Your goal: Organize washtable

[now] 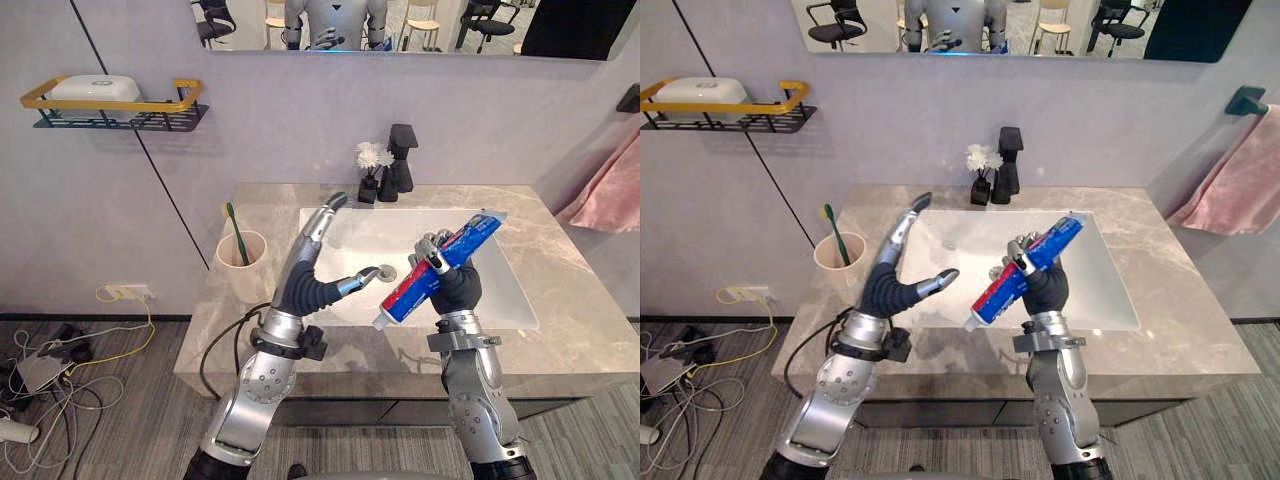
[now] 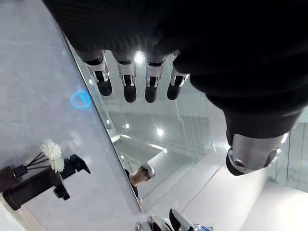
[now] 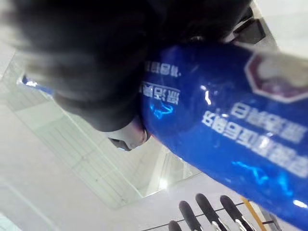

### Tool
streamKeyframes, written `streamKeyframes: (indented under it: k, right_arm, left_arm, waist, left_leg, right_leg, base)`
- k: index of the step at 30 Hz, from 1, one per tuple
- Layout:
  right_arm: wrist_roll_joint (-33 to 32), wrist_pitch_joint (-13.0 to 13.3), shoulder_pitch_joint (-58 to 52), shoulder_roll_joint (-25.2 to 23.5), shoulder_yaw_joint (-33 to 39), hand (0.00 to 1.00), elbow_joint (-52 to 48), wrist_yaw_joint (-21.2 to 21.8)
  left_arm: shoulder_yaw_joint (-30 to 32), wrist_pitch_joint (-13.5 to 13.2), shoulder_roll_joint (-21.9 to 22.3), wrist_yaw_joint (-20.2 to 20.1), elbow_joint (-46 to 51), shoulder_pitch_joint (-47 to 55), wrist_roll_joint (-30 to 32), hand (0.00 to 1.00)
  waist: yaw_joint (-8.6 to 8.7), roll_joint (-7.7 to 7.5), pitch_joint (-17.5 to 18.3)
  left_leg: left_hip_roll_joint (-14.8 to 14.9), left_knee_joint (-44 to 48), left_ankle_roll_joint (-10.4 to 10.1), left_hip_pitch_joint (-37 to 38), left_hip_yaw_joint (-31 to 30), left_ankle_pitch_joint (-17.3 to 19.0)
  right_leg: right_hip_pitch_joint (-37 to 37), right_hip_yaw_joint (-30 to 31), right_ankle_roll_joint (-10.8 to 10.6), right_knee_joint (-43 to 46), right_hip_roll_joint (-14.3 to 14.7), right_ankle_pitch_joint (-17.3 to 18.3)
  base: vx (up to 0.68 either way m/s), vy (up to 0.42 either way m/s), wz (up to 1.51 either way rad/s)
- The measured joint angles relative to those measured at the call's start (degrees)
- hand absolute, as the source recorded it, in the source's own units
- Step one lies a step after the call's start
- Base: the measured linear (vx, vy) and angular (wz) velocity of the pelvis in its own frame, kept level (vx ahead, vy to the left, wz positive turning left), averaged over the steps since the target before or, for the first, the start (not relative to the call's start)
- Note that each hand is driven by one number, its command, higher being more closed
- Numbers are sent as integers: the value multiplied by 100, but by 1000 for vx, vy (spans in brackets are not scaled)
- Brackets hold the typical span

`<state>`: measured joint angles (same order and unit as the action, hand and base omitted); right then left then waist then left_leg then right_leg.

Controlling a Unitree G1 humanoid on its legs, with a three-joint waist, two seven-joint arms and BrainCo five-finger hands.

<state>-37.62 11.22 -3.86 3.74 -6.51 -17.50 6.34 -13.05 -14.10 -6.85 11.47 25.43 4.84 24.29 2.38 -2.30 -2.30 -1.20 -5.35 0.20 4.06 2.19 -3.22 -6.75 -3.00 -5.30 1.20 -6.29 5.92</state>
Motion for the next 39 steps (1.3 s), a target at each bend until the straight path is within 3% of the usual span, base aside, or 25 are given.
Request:
streamKeyframes:
  k: [9, 15, 19, 24, 28, 31, 39]
  right_arm:
    - [189, 6, -62, -117, 401, 100, -2, -13]
    - [225, 45, -163, -177, 689, 100, -6, -45]
    - [224, 118, -296, -234, 819, 100, -12, -122]
    - [222, 126, -298, -233, 863, 100, -12, -133]
    - [223, 133, -298, -232, 857, 100, -12, -133]
    - [223, 148, -298, -231, 855, 100, -12, -133]
    - [232, 183, -297, -211, 753, 100, -10, -141]
  left_arm:
    - [2120, 17, 574, 788, 187, 759, -867, 0]
    - [3154, 65, 896, 1150, -1102, 994, -1685, 0]
    - [3395, 271, 901, 1066, -2561, 1071, -2333, 0]
    - [3408, 409, 854, 628, -4041, 1093, -2533, 0]
    - [3420, 665, 848, 413, -5407, 989, -2582, 0]
    - [3401, 764, 847, 264, -5875, 987, -2586, 0]
    - [3134, 764, 768, 82, -6603, 850, -2582, 0]
  waist:
    - [-23, 5, -3]
    - [-103, 9, -6]
    - [-155, -9, -17]
    - [-171, -19, -23]
    - [-171, -67, -42]
    - [-175, -133, -81]
    - [-173, -139, -80]
  left_leg:
    - [2, -6, -9, -31, -55, -5]
    - [1, -17, -11, -46, -74, -4]
    - [0, -22, -13, -99, -124, -3]
    - [-2, -22, -19, -168, -175, -2]
    - [2, -16, -30, -257, -210, -11]
    - [2, -14, -31, -268, -214, -14]
    - [0, -13, -31, -285, -247, -13]
  right_leg:
    - [-11, -61, 2, -38, 4, 2]
    - [-12, -104, 4, -48, 0, 4]
    - [7, -178, 12, -60, 0, 12]
    - [15, -261, 12, -115, -1, 12]
    - [73, -308, 12, -140, 5, 12]
    - [85, -324, 12, -139, 5, 12]
    - [97, -341, 13, -130, -5, 13]
  base:
    - [-9, -12, 3]
    - [-3, -7, 1]
    - [-13, -22, 8]
    - [-6, -24, 9]
    - [1, -10, 4]
    - [0, 0, 0]
    - [-6, -6, 0]
